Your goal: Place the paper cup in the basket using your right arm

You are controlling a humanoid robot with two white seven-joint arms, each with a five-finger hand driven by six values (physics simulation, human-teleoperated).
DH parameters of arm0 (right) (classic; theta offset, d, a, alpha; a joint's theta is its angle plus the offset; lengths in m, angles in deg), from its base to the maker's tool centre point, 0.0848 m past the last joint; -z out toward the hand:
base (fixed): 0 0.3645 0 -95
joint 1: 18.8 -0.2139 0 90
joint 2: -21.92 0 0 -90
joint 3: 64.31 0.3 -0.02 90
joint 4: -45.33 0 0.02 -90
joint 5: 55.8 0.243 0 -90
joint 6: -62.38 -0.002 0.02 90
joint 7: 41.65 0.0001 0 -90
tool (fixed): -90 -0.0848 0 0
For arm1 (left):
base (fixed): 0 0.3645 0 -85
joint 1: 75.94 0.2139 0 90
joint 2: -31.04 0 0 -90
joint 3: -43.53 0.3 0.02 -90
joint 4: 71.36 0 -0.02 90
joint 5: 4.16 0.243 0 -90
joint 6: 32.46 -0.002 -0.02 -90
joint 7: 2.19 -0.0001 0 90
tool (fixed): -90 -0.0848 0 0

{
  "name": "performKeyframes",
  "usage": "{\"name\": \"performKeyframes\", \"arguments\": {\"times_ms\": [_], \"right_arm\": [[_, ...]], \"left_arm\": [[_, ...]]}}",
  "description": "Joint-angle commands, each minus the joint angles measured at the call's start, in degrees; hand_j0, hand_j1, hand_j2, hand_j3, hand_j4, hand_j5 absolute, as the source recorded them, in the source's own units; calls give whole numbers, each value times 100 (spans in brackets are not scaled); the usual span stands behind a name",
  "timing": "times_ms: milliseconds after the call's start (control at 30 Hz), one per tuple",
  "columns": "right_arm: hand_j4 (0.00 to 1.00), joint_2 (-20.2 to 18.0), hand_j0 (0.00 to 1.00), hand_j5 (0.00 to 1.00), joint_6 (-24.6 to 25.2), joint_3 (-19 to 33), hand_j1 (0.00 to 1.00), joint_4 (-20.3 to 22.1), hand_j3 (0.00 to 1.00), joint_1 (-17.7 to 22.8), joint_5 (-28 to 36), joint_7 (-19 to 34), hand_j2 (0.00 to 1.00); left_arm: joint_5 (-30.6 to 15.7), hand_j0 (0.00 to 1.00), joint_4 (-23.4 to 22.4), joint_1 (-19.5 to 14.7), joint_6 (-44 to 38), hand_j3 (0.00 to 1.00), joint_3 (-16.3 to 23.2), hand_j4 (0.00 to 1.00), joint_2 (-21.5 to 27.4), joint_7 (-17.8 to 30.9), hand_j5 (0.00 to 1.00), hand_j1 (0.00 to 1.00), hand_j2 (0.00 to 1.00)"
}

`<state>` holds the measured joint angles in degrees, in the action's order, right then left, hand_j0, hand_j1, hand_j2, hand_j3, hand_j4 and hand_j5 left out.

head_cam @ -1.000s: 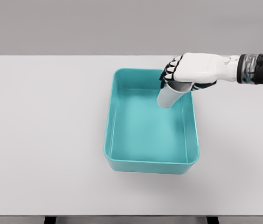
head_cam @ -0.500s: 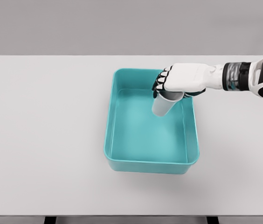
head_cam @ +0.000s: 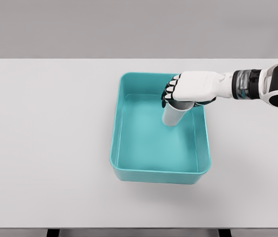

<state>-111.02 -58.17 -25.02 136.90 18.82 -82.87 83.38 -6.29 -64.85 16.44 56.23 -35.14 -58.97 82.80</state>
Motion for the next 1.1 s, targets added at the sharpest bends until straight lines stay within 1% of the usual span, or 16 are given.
{"name": "performKeyframes", "arguments": {"times_ms": [0, 200, 300, 1067], "right_arm": [[73, -4, 73, 73, 14, 0, 73, -8, 73, 0, 18, -2, 73], [73, -4, 73, 73, 14, 0, 73, -8, 73, 0, -8, -2, 73], [75, -4, 75, 75, 14, 0, 75, -8, 75, 0, -26, -2, 75], [77, -13, 77, 77, 5, -185, 77, -17, 77, 9, -105, -2, 77]], "left_arm": [[1, 100, -1, 0, -1, 100, 0, 100, 0, 1, 100, 100, 100], [1, 100, -1, 0, -1, 100, 0, 100, 0, 1, 100, 100, 100], [1, 100, -1, 0, -1, 100, 0, 100, 0, 1, 100, 100, 100], [1, 100, -1, 0, -1, 100, 0, 100, 0, 1, 100, 100, 100]]}}
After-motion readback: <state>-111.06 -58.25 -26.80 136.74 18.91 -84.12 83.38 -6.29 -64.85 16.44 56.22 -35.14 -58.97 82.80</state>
